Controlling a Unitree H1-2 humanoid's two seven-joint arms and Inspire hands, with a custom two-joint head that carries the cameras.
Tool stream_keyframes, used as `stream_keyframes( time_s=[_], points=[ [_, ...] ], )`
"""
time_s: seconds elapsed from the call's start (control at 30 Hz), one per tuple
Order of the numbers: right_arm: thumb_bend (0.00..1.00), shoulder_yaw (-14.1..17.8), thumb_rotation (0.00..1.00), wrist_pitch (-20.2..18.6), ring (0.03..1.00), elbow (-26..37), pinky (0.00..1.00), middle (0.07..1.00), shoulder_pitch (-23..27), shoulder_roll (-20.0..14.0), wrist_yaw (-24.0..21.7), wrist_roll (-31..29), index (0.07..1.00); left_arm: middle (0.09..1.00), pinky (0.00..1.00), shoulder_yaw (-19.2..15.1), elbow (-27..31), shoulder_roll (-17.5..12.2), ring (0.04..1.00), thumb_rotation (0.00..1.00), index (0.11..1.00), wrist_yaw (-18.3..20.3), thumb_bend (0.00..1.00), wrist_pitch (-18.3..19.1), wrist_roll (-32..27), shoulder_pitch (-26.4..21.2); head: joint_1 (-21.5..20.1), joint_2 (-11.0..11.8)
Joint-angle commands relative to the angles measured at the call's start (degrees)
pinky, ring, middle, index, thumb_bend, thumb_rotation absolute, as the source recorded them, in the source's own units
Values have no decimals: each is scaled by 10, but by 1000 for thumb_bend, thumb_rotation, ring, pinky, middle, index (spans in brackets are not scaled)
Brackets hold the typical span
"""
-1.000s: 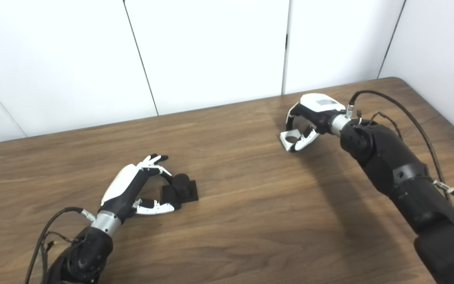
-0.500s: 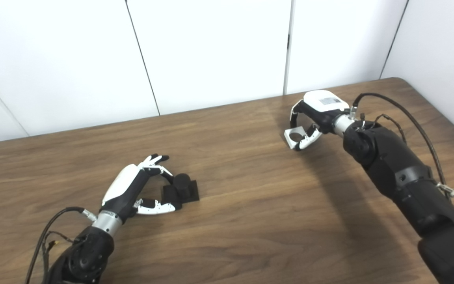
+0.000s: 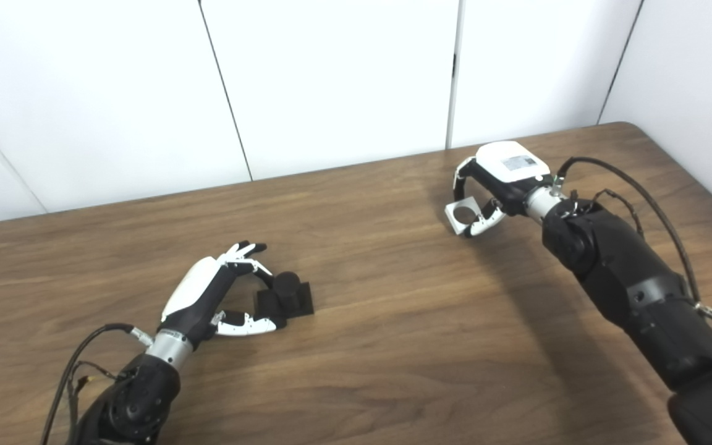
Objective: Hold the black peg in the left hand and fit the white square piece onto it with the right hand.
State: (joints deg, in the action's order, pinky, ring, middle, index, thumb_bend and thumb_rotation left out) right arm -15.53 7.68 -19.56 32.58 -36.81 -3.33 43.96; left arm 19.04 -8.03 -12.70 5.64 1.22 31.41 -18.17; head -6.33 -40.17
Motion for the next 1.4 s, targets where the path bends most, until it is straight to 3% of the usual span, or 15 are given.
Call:
stream_keyframes(
  time_s=[0.0, 0.23, 0.63, 1.03, 1.37],
  points=[
    [519, 19, 133, 2, 834, 29, 786, 770, 26, -8, 17, -10, 483, 939, 1000, 3, 1, -14, 1000, 83, 493, 10, 519, 12, 16, -1, 0, 0],
    [517, 38, 134, 4, 839, 95, 781, 774, 24, -4, -14, -33, 483, 936, 999, 3, 2, -13, 1000, 82, 493, 10, 519, 15, 18, -2, 5, -3],
    [519, 36, 137, 11, 830, 189, 724, 764, 31, 10, -75, -61, 481, 935, 1000, 4, 5, -10, 1000, 82, 493, 11, 519, 19, 18, -4, 24, -7],
    [518, 36, 140, -32, 868, 288, 713, 777, 40, 47, -177, -106, 480, 933, 1000, 7, -3, 0, 1000, 82, 493, 4, 519, 21, 22, -11, 54, -11],
    [517, 25, 140, -33, 871, 314, 724, 777, 41, 83, -212, -117, 480, 939, 1000, 14, -2, 7, 1000, 83, 492, 2, 519, 29, 27, -13, 79, -15]
  ],
)
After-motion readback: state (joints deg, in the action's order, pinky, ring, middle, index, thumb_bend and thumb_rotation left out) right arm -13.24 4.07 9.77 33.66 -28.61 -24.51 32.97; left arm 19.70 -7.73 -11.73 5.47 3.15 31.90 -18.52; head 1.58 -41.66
